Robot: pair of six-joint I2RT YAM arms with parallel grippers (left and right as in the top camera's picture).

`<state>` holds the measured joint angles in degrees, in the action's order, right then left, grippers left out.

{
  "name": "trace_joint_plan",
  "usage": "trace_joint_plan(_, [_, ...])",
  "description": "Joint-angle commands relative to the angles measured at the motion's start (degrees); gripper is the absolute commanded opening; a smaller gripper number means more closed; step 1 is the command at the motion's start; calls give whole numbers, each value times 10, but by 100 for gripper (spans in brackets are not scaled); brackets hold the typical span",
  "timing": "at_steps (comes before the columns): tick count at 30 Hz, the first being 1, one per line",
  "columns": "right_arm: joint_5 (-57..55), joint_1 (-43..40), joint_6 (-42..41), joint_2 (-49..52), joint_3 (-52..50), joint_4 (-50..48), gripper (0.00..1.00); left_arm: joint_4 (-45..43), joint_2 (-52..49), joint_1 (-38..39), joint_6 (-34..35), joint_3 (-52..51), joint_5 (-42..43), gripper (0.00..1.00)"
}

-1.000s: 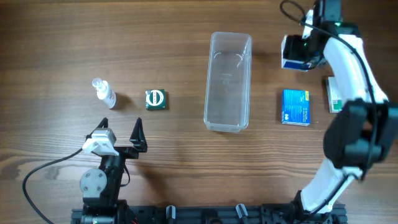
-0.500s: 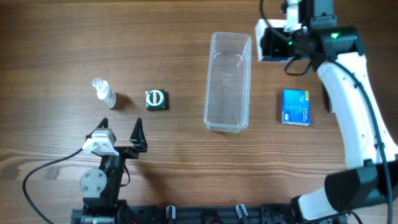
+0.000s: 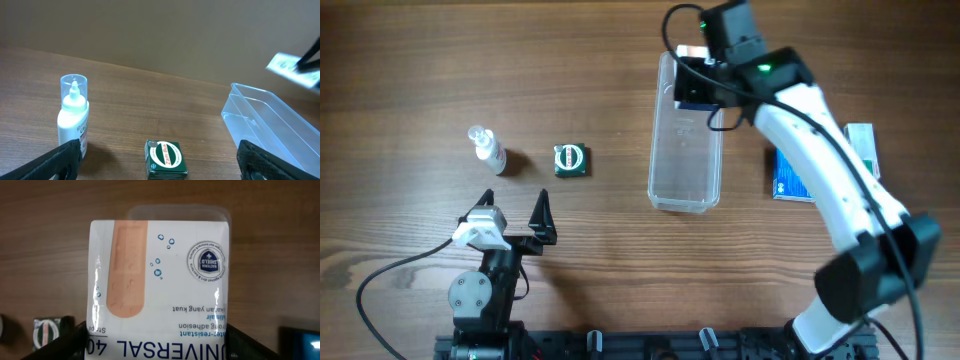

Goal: Pack container
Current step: 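Lift the Hansaplast box and carry it left over the clear container, then lower the Hansaplast box into the container's far end and release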

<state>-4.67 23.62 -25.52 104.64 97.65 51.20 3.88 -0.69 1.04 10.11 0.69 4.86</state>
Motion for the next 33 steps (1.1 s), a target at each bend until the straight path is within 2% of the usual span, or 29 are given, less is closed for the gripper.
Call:
trace_joint_plan(1, [-48,3,-68,50,-6,-9,80,1,5,-4,-7,-4,9,100])
trace_joint_plan(14, [-48,3,-59,136,-6,-77,82,1,5,-4,-7,-4,9,100])
trace_joint_plan(20, [-48,3,-51,137,-6,-84,82,1,5,-4,-7,-4,9,100])
trace_joint_plan(24, [-32,3,-22,113,-6,-53,83,1,5,-4,-7,-4,9,100])
trace_joint_plan(28, [2,3,20,82,-6,28,73,1,5,-4,-7,-4,9,100])
trace_joint_plan(29, [3,3,20,76,-6,47,63,0,5,-4,-7,-4,9,100])
trace_joint_plan(33, [29,5,20,68,-6,95,39,1,5,-4,-7,-4,9,100])
